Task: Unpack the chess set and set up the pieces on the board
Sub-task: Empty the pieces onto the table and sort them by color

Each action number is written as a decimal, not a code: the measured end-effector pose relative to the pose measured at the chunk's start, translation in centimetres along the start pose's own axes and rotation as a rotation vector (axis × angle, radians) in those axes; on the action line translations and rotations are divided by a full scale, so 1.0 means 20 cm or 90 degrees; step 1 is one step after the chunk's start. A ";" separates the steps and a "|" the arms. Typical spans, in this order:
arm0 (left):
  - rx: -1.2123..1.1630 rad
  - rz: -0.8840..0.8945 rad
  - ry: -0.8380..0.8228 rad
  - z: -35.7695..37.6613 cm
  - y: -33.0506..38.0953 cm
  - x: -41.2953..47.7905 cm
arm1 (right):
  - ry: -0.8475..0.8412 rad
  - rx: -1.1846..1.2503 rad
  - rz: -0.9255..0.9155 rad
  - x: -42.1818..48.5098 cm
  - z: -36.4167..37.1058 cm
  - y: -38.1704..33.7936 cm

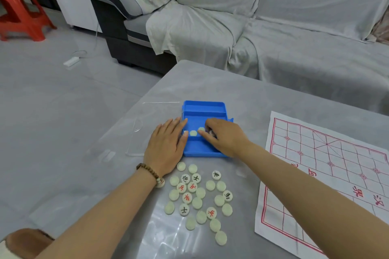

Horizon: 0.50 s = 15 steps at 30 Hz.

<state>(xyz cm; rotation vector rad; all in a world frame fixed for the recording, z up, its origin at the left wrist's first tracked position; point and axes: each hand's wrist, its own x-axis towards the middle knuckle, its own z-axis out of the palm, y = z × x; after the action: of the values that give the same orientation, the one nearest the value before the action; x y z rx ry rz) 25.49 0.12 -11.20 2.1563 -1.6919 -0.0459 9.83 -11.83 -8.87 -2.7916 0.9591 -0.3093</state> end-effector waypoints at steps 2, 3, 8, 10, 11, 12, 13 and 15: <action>-0.004 0.000 0.007 0.00 0.00 0.00 | 0.002 0.010 -0.003 0.00 0.00 -0.01; -0.002 0.000 0.011 0.01 0.00 0.00 | -0.004 0.008 -0.004 0.01 0.00 -0.01; 0.003 0.003 0.014 0.00 0.00 0.00 | -0.020 -0.005 0.002 0.06 0.01 -0.03; 0.003 0.003 0.014 0.00 0.01 0.00 | -0.031 0.000 0.000 0.06 0.01 -0.02; 0.005 0.004 0.014 0.00 0.01 0.00 | -0.039 0.003 0.005 0.05 0.01 -0.02; 0.005 0.004 0.013 0.00 0.01 0.00 | -0.044 0.019 0.018 0.05 0.00 -0.02; 0.000 0.003 0.012 -0.01 0.00 0.00 | -0.037 0.057 0.042 0.05 0.00 -0.03; -0.037 0.007 0.007 -0.01 0.00 -0.01 | 0.039 0.244 0.138 0.06 -0.03 -0.07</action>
<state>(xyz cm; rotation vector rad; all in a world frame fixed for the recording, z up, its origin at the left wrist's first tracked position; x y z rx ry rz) 25.47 0.30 -10.95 2.1022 -1.6752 -0.0794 11.36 -11.54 -7.74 -2.3241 1.0747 -0.4907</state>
